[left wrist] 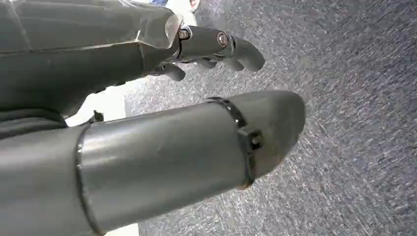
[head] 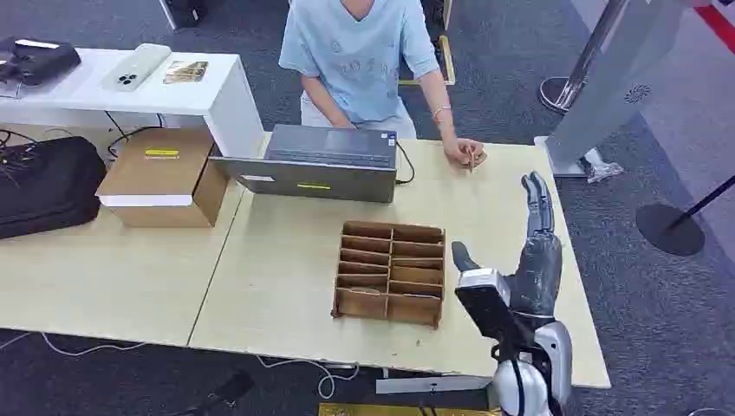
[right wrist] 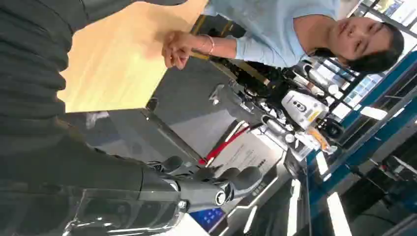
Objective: Pass the card to the sensor for recognition and then transmit it.
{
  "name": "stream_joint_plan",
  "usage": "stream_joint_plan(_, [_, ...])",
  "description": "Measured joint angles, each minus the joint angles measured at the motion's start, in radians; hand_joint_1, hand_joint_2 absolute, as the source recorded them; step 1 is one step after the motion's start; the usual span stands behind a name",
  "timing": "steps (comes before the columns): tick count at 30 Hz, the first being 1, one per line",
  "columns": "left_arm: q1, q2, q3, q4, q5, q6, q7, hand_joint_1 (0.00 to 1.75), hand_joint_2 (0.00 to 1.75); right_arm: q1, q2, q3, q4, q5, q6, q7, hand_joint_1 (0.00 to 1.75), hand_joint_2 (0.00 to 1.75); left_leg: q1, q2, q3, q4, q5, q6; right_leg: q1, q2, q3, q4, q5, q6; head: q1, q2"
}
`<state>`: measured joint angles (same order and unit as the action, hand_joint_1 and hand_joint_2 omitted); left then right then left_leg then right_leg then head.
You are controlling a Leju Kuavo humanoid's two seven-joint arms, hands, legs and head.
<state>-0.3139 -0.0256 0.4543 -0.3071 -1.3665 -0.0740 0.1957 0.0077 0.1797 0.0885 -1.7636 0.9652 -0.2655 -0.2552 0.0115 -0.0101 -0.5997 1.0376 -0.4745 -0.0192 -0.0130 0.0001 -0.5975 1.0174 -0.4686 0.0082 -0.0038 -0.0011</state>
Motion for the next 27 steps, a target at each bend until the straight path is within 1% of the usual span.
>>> stream_joint_plan(4, [-0.011, -0.002, 0.000, 0.000, -0.022, -0.007, -0.002, 0.00, 0.00, -0.057, -0.010, 0.052, 0.010, 0.139, -0.036, 0.039, 0.00, 1.75, 0.000, 0.001, 0.000, 0.000, 0.000, 0.000, 0.000, 0.001, 0.000, 0.000, 0.001, 0.000, 0.000, 0.000])
stream_joint_plan(8, [-0.028, -0.008, 0.000, 0.000, -0.046, -0.011, -0.002, 0.00, 0.00, -0.155, -0.031, 0.118, 0.057, 0.223, -0.056, 0.088, 0.00, 1.75, 0.000, 0.001, 0.000, 0.000, 0.001, 0.000, 0.000, 0.001, 0.000, 0.000, 0.002, 0.000, 0.000, 0.000])
stream_joint_plan(13, [-0.044, -0.014, -0.002, 0.002, -0.076, -0.027, -0.008, 0.00, 0.00, -0.284, -0.061, 0.190, 0.156, 0.321, -0.062, 0.160, 0.00, 1.75, 0.000, 0.001, 0.000, 0.000, 0.002, 0.000, 0.000, 0.001, 0.000, 0.000, 0.002, -0.001, 0.000, 0.000])
stream_joint_plan(18, [-0.050, -0.019, -0.008, 0.003, -0.085, -0.027, -0.011, 0.00, 0.00, -0.364, -0.079, 0.230, 0.236, 0.342, -0.066, 0.180, 0.00, 1.75, 0.000, 0.001, 0.000, 0.001, 0.002, 0.000, 0.000, 0.001, 0.000, 0.000, 0.002, -0.001, 0.000, 0.000])
stream_joint_plan(23, [-0.051, -0.019, -0.008, 0.003, -0.089, -0.028, -0.017, 0.00, 0.00, -0.391, -0.088, 0.244, 0.273, 0.342, -0.068, 0.183, 0.00, 1.75, 0.000, 0.001, -0.001, 0.001, 0.001, 0.000, 0.000, 0.001, -0.001, 0.000, 0.002, 0.000, 0.000, 0.000])
stream_joint_plan(27, [-0.055, -0.021, -0.008, 0.003, -0.100, -0.027, -0.018, 0.00, 0.00, -0.465, -0.091, 0.255, 0.355, 0.334, -0.053, 0.199, 0.00, 1.75, 0.000, 0.001, 0.000, 0.001, 0.002, 0.000, 0.000, 0.001, -0.001, 0.000, 0.002, -0.001, 0.000, 0.000])
